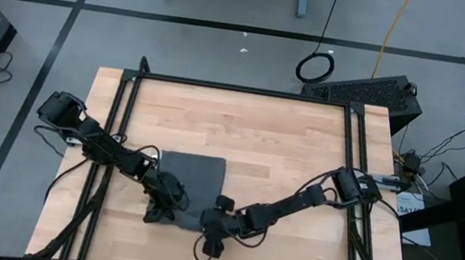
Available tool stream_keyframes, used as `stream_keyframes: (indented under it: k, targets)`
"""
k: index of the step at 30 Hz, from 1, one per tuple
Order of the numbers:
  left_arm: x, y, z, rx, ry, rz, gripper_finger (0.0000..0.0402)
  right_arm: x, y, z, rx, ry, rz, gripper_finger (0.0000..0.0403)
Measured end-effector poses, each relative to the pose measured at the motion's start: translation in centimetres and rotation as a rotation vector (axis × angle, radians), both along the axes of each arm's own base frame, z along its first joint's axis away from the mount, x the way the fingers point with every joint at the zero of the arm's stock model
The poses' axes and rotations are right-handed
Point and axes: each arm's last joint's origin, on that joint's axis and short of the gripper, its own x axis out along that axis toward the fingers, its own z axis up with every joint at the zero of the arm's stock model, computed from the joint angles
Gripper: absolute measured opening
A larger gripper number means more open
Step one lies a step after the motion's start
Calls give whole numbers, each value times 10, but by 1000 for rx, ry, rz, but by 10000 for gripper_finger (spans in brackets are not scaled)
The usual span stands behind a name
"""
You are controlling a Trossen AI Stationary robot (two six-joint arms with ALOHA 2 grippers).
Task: Roll towel into tight, uniform cylinder
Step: Roll the gray towel
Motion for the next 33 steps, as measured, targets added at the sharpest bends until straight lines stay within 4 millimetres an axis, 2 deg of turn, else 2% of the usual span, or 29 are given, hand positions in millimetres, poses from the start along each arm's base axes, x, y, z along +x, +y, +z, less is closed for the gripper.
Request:
stream_keyframes:
  k: [6, 9, 16, 22, 25, 29, 33]
  targets:
    - [-1, 0, 0, -12, 18, 14, 35, 5, -9, -3, 133, 35, -22, 42]
    - [-3, 0, 5, -13, 30, -7, 60, 7, -11, -3, 170, 46, 4, 9]
    - [-13, 9, 31, 9, 10, 15, 155, 9, -14, -9, 296, 102, 12, 14]
    - [-28, 14, 67, -59, -74, 81, 234, 11, -17, -14, 405, 158, 3, 3]
    - [-42, 2, 77, -35, -110, 39, 242, 12, -21, -14, 433, 163, 8, 3]
    - [-59, -24, 77, -8, -102, -30, 241, 16, -28, -14, 513, 182, 49, 3]
    - [-65, -45, 78, -37, -142, -20, 240, 20, -39, -12, 584, 198, 64, 3]
